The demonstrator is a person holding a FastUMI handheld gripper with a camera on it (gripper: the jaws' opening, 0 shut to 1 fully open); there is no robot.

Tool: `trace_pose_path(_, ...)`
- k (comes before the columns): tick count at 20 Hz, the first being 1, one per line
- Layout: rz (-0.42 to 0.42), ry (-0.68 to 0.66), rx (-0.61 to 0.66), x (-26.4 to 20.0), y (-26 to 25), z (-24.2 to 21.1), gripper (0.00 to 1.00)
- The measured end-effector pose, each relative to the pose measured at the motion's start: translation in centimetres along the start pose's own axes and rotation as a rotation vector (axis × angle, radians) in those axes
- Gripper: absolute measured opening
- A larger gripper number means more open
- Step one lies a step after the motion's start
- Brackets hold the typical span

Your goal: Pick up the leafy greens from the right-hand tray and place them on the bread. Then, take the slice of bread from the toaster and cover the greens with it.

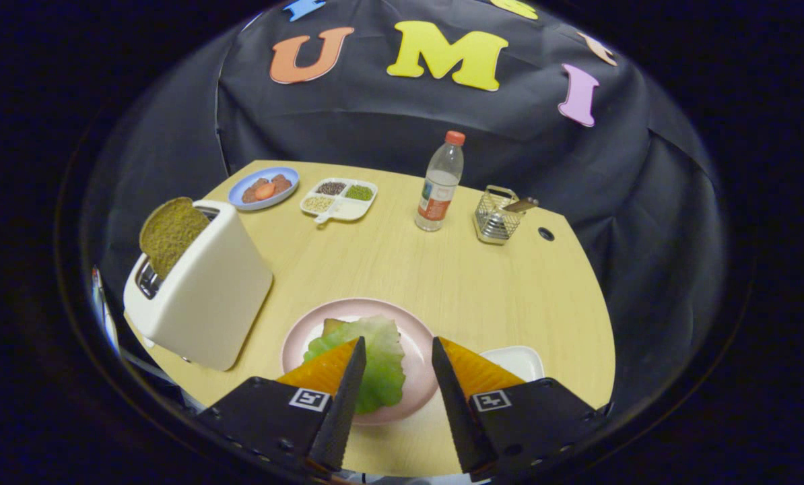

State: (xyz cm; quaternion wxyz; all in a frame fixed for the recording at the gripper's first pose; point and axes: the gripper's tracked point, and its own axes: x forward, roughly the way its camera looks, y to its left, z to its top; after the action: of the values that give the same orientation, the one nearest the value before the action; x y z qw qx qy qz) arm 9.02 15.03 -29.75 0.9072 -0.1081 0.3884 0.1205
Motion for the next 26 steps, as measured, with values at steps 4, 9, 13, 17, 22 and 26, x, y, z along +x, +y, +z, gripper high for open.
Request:
trace_pose_path(4,-0.003,-0.102,0.053,-4.4,0.1,2.4,0.8)
trace_pose_path(9,0.018,-0.187,0.114,-8.7,2.5,6.1,0.97)
trace_pose_path(13,0.1,-0.191,0.118,-10.8,6.7,8.7,0.97)
trace_pose_path(17,0.124,-0.216,0.063,-11.4,10.6,11.0,0.96)
trace_pose_path(22,0.187,-0.165,0.016,-10.6,17.4,11.5,0.95)
trace_pose_path(26,0.214,-0.095,0.025,-8.6,22.1,11.1,0.95)
